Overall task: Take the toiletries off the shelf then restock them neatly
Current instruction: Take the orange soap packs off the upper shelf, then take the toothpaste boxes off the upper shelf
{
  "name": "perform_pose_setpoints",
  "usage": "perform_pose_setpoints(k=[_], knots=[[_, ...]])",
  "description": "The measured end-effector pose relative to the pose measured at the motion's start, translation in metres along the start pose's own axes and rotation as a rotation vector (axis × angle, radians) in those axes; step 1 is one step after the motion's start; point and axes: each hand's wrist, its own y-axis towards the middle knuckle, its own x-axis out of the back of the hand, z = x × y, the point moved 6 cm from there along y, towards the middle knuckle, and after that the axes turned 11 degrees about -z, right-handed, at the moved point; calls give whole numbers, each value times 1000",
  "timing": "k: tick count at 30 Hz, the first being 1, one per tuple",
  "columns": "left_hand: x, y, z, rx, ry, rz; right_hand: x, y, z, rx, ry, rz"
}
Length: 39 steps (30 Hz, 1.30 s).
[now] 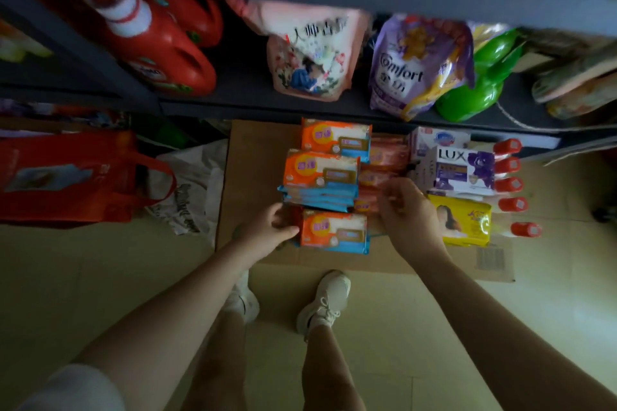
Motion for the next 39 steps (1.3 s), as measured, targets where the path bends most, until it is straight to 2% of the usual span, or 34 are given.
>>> perform_pose_setpoints(k=[3, 9, 13, 16, 20, 24, 27, 29, 31, 33, 36, 37, 39], knots=[[54, -17, -27, -96, 69, -127, 18, 8, 69, 139, 129, 3], [198, -74, -101, -440, 155, -343, 32, 20, 237, 427, 356, -48], [282, -112, -132, -616, 59, -527, 22, 30, 330, 614, 315, -159], [325, -132, -139, -695, 64, -585, 0, 41, 380, 645, 141, -154], [355, -138, -144, -761, 151, -635, -35, 65, 407, 632, -256, -82], [369, -137, -152, -870, 192, -617, -52, 81, 410, 646, -444, -76], [369, -134, -164, -989, 256, -589, -41, 76, 400, 701, -459, -169], [367, -129, -174, -1033, 271, -575, -28, 68, 396, 712, -293, -241], [364, -127, -186, -1075, 275, -564, -16, 69, 395, 659, -118, -315], [360, -123, -197, -1107, 284, -545, -12, 85, 394, 480, 21, -343], [359, -118, -210, -1134, 291, -523, -27, 120, 386, 32, 268, -193], [360, -117, -214, -1147, 294, -522, -36, 128, 383, -70, 327, -132], [362, -115, -221, -1157, 306, -530, -47, 138, 382, -133, 348, -39]])
